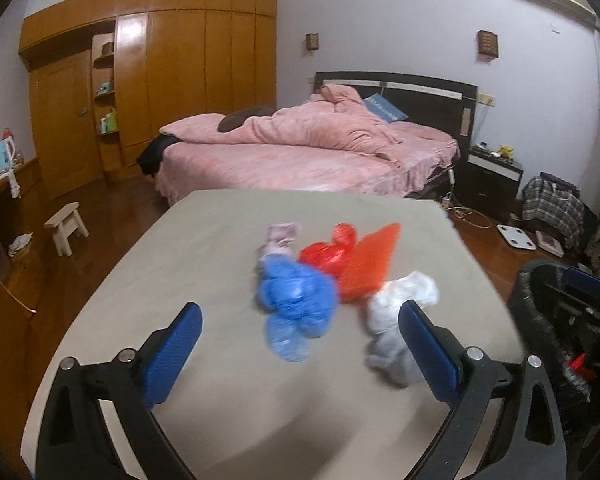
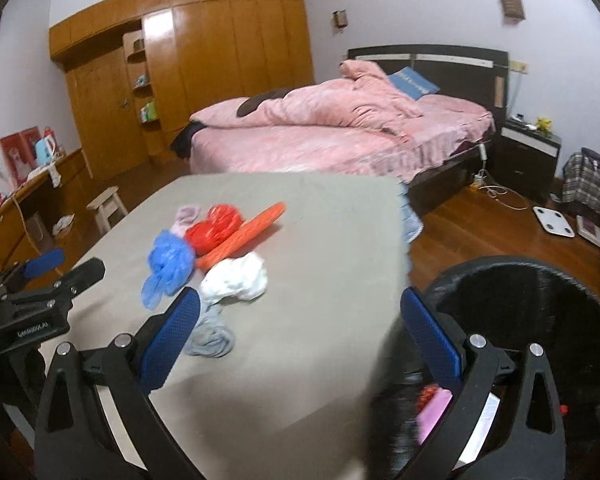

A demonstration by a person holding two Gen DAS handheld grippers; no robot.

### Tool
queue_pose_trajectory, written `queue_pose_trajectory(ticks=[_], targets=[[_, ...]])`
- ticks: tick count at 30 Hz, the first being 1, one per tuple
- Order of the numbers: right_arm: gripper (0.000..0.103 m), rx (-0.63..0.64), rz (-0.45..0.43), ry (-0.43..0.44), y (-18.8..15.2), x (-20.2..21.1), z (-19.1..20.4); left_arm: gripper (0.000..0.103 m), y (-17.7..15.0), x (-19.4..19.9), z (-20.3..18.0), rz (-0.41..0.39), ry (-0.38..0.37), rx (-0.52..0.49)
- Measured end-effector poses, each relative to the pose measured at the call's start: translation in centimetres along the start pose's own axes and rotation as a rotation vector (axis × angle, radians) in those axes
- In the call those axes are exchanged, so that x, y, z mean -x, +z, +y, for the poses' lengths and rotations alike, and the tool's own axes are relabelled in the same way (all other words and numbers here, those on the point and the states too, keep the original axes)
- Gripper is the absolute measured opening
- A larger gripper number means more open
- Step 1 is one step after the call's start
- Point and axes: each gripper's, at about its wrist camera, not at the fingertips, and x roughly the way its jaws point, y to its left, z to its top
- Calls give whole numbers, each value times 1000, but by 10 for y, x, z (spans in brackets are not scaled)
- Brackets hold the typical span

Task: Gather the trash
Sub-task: 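Move both grippers back over the table toward the grey sock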

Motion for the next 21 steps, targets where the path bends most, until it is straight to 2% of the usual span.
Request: queue_pose_trajectory(ticks=[6,15,21], targets=[[98,19,42,32,-9,-29,27,97,-16,-14,23,41,33,29],[98,61,123,68,-17,-69,62,97,-24,-25,41,71,43,54],[97,73,170,85,-22,-84,70,97,-27,-29,48,80,42,68]])
